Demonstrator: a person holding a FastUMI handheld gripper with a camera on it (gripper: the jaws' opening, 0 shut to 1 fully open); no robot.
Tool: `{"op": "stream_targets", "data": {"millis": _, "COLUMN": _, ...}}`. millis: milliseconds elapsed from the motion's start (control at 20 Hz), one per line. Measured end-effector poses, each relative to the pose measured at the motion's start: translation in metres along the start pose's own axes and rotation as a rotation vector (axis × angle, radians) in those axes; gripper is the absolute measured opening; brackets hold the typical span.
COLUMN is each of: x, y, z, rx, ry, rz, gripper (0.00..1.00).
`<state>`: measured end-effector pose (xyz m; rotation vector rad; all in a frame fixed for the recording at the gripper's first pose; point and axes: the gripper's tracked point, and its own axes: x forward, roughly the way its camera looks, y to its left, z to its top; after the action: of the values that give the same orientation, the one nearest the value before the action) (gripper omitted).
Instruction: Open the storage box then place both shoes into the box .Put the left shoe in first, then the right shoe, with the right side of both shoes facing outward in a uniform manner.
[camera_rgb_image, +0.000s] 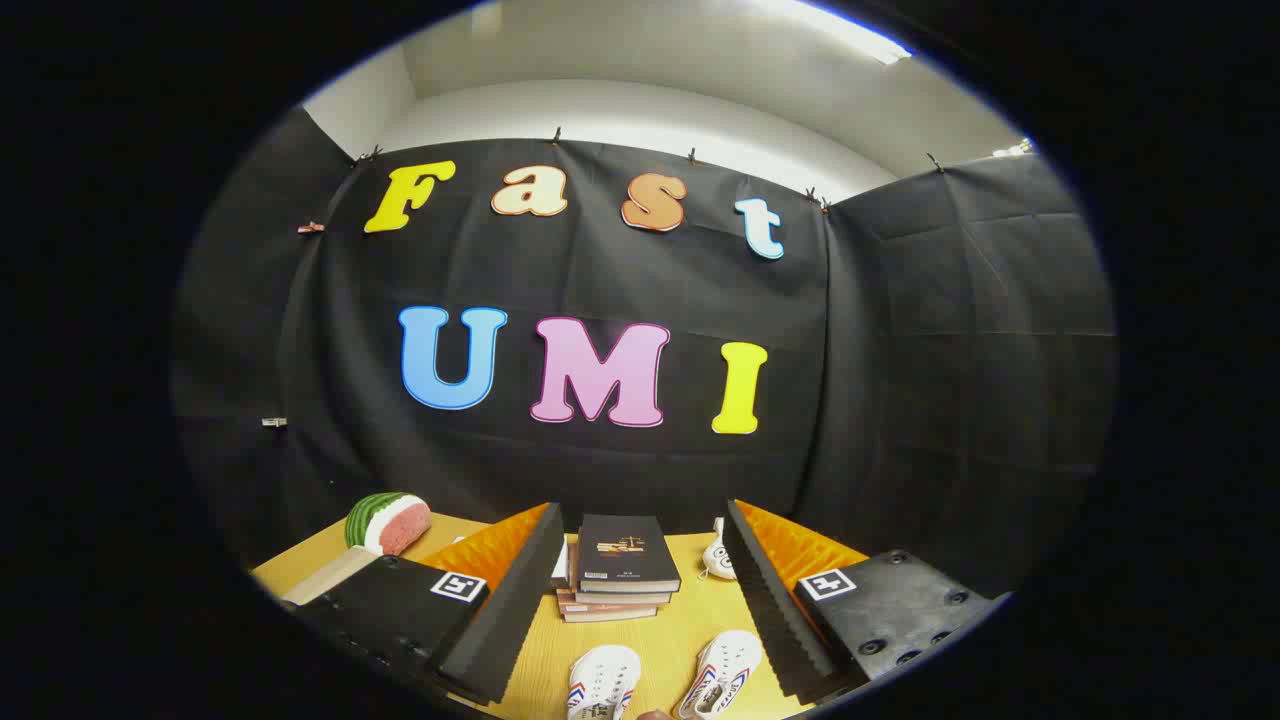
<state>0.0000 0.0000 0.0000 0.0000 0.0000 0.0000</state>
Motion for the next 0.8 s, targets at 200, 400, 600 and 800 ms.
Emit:
{"op": "stream_targets", "data": {"millis": 200, "x": 0.002, "y": 0.007, "z": -0.003, "rx": -0.006, "ry": 0.008, "rz": 0.012, "gripper": 0.97}}
{"op": "stream_targets", "data": {"millis": 400, "x": -0.002, "y": 0.011, "z": -0.002, "rx": -0.011, "ry": 0.012, "rz": 0.019, "gripper": 0.97}}
{"op": "stream_targets", "data": {"millis": 600, "x": -0.008, "y": 0.011, "z": -0.007, "rx": -0.014, "ry": 0.026, "rz": 0.023, "gripper": 0.97}}
{"op": "stream_targets", "data": {"millis": 800, "x": -0.015, "y": 0.012, "z": -0.01, "rx": 0.001, "ry": 0.049, "rz": 0.013, "gripper": 0.97}}
